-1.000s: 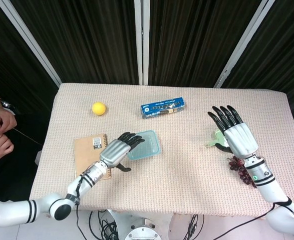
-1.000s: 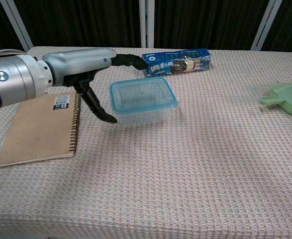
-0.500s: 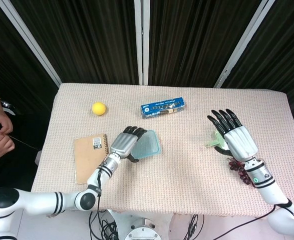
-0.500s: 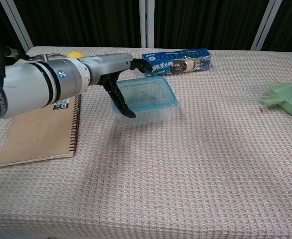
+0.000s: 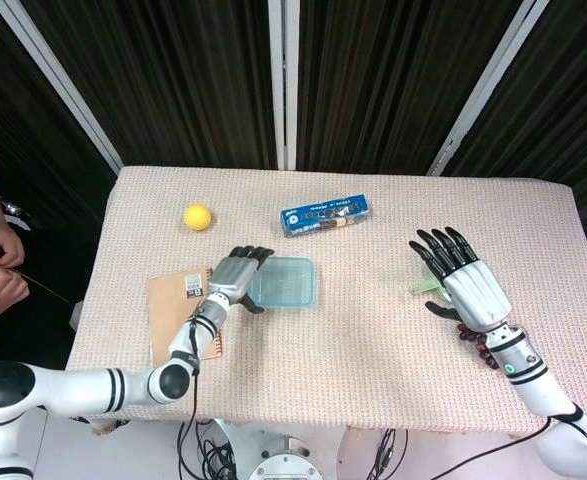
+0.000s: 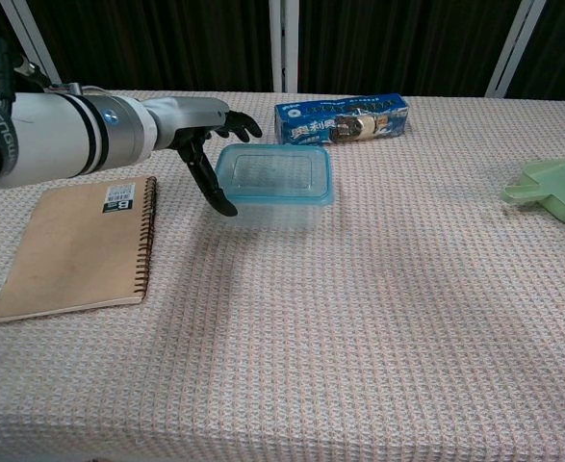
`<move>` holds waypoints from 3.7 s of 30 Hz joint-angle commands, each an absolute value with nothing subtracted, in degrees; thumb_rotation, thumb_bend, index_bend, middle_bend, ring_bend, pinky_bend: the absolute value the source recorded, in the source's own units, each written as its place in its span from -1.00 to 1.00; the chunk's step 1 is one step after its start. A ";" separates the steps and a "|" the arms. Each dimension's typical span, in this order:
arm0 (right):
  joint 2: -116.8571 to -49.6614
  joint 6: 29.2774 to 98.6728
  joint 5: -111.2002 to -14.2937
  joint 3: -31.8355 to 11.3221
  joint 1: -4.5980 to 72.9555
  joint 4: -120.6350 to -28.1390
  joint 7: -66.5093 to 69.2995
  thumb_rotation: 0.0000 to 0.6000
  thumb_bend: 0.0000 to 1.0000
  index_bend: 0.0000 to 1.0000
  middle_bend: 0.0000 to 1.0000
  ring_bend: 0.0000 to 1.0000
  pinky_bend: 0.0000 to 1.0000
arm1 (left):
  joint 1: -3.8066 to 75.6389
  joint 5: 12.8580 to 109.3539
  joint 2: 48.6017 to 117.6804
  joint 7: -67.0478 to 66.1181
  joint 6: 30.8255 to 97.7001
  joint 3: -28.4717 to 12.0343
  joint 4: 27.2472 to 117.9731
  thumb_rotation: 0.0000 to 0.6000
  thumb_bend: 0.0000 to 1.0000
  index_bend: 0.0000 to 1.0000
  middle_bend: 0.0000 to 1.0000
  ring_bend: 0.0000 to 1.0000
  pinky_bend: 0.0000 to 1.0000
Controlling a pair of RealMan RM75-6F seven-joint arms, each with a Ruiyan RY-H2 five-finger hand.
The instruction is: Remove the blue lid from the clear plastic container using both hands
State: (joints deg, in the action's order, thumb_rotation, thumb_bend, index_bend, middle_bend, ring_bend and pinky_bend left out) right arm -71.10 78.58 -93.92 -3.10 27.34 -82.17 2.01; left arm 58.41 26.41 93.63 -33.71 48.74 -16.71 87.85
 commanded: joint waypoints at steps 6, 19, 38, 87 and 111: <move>-71.33 78.41 -95.03 -2.49 26.93 -82.72 1.51 1.00 -1.00 -1.00 -0.90 -1.00 -1.00 | 60.97 23.09 92.58 -31.88 45.62 -16.24 87.36 1.00 -1.00 -0.84 -0.90 -1.00 -0.91; -71.59 78.79 -95.72 -2.14 25.89 -82.82 1.45 1.00 -1.00 -1.00 -0.82 -1.00 -1.00 | 64.75 20.40 93.81 -30.57 45.98 -14.85 85.46 1.00 -1.00 -0.82 -0.79 -0.97 -0.84; -85.68 65.78 -97.60 -3.34 36.11 -76.26 2.97 1.00 -1.00 -0.09 0.55 0.59 0.79 | 65.80 22.37 97.29 -28.99 49.64 -13.82 84.99 1.00 -1.00 -0.34 -0.27 -0.50 -0.33; -98.96 68.15 -100.33 -1.24 45.36 -57.47 15.58 1.00 -1.00 -0.07 0.70 0.74 0.95 | 65.16 23.96 95.51 -25.12 46.47 -12.53 87.00 1.00 -1.00 -0.36 -0.29 -0.50 -0.36; -98.29 70.92 -100.41 -0.16 46.66 -54.60 23.14 1.00 -1.00 -0.05 0.69 0.73 0.96 | 64.91 26.04 95.30 -21.21 44.60 -12.22 85.92 1.00 -1.00 -0.36 -0.29 -0.50 -0.38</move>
